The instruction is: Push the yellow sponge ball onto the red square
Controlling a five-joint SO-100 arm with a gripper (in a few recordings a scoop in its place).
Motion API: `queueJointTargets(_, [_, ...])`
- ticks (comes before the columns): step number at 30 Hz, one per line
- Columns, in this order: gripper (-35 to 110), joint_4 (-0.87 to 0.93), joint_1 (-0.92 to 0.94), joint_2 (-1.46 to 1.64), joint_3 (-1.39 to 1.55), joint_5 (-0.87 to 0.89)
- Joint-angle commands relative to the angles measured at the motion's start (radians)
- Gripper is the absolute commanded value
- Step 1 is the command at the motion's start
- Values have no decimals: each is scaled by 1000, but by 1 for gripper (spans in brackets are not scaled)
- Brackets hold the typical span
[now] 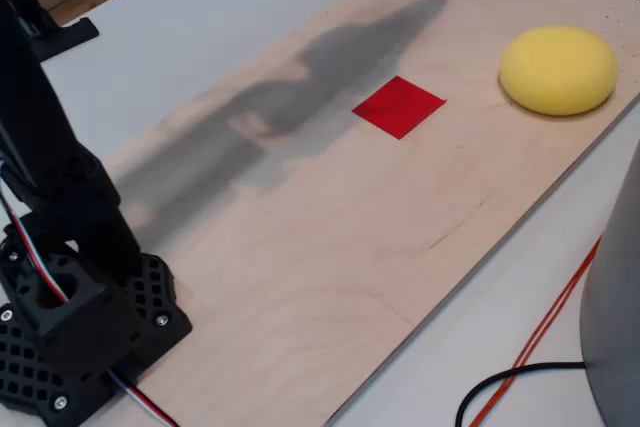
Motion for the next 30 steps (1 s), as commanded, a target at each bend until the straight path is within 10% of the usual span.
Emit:
queueJointTargets(1, [0, -213, -153, 657, 698, -5])
queueJointTargets(30, [0, -121, 236, 416, 495, 238])
